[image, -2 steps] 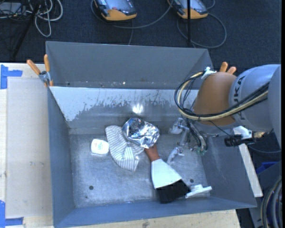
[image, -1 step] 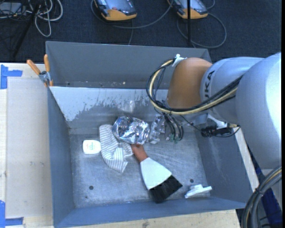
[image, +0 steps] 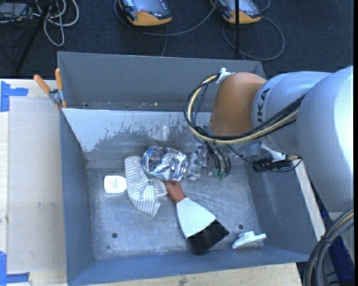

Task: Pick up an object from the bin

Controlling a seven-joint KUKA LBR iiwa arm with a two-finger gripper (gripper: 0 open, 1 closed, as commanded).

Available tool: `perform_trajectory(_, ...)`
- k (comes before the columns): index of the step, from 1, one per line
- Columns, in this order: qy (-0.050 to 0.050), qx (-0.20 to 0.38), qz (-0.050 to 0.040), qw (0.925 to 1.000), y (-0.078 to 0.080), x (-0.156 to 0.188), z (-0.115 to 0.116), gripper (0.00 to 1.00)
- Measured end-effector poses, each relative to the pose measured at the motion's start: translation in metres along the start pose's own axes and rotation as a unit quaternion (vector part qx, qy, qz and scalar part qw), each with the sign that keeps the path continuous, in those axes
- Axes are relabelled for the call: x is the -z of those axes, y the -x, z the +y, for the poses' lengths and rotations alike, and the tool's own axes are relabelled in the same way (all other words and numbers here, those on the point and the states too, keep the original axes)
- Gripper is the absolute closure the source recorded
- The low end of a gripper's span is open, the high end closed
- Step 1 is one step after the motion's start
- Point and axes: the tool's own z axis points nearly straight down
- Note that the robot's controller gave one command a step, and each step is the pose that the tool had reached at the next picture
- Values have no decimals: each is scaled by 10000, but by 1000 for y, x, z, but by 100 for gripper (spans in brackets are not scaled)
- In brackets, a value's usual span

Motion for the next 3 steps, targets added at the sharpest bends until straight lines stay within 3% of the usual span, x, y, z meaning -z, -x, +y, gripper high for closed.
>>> perform_trajectory(1, -23, 182, 7, 9998, -6, 5, 7, 100)
perform_trajectory(2, -8, 629, 14, 9980, -12, 40, 14, 100)
perform_trajectory(3, -18, -811, -12, 9967, -23, 40, 38, 100)
